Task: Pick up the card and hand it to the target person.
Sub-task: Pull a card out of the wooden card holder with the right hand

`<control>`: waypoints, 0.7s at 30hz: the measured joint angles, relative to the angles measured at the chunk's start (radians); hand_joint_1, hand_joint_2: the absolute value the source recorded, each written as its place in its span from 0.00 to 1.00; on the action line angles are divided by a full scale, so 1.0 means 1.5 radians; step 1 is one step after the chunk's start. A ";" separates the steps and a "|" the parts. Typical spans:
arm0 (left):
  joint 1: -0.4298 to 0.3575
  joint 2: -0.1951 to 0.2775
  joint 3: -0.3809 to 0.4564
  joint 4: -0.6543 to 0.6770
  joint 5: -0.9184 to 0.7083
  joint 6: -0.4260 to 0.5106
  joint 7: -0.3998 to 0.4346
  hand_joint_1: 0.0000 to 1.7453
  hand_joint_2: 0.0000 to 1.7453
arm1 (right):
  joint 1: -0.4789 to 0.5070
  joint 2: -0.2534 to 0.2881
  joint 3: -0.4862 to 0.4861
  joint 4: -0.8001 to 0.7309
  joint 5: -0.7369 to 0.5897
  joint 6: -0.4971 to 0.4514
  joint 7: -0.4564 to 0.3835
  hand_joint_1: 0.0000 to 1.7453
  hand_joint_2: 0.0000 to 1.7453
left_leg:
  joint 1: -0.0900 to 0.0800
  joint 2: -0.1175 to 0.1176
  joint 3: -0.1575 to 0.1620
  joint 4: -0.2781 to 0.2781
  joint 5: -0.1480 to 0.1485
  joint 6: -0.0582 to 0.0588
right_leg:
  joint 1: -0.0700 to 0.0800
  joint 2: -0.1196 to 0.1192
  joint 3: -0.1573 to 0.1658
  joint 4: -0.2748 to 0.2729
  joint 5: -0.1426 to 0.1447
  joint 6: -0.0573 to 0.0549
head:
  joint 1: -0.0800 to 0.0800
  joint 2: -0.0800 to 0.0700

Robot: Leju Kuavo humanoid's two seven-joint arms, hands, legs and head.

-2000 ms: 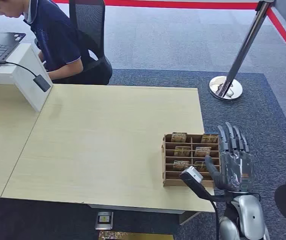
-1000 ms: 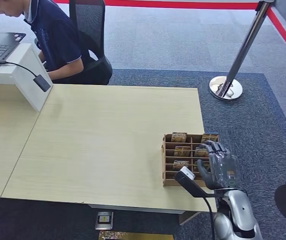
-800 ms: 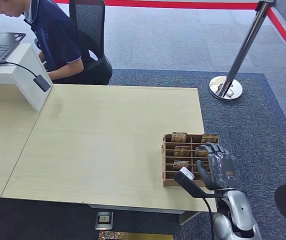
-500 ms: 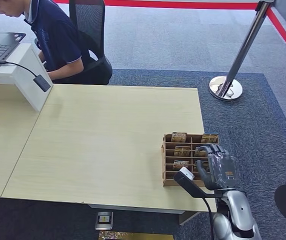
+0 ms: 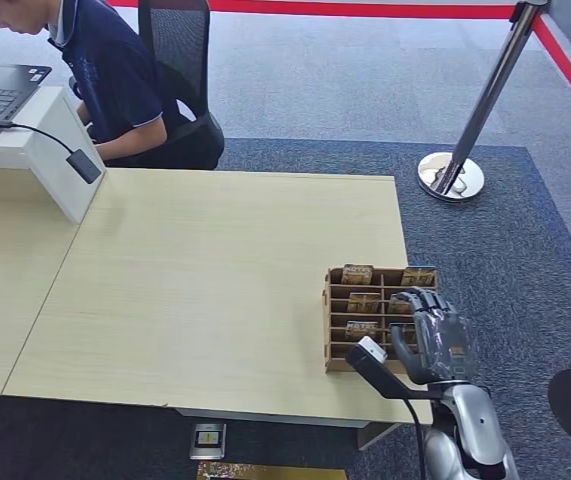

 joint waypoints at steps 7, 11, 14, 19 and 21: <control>0.000 0.000 0.000 0.000 -0.005 0.000 0.000 0.00 0.00 | 0.013 0.003 -0.012 0.001 -0.003 -0.001 0.000 0.40 1.00 | 0.000 0.000 0.000 0.000 0.000 0.000 | 0.000 0.000 0.000 0.000 0.000 0.000 | 0.000 0.000; 0.000 0.000 0.000 0.000 -0.009 0.000 0.000 0.00 0.00 | 0.013 0.004 -0.019 0.009 -0.006 -0.005 -0.001 0.36 1.00 | 0.000 0.000 0.000 0.000 0.000 0.000 | 0.000 0.000 0.000 0.000 0.000 0.000 | 0.000 0.000; 0.000 0.000 0.000 0.000 -0.013 0.000 0.000 0.00 0.00 | 0.013 0.005 -0.026 0.017 -0.008 -0.009 -0.002 0.32 1.00 | 0.000 0.000 0.000 0.000 0.000 0.000 | 0.000 0.000 0.000 0.000 0.000 0.000 | 0.000 0.000; 0.000 0.000 0.000 0.000 -0.018 0.000 0.000 0.00 0.00 | 0.013 0.009 -0.036 0.028 -0.009 -0.011 -0.004 0.35 1.00 | 0.000 0.000 0.000 0.000 0.000 0.000 | 0.000 0.000 0.000 0.000 0.000 0.000 | 0.000 0.000; 0.000 0.001 0.000 0.000 -0.020 0.000 0.000 0.00 0.00 | 0.013 0.010 -0.040 0.031 -0.009 -0.012 -0.005 0.37 1.00 | 0.000 0.000 0.000 0.000 0.000 0.000 | 0.000 0.000 0.000 0.000 0.000 0.000 | 0.000 0.000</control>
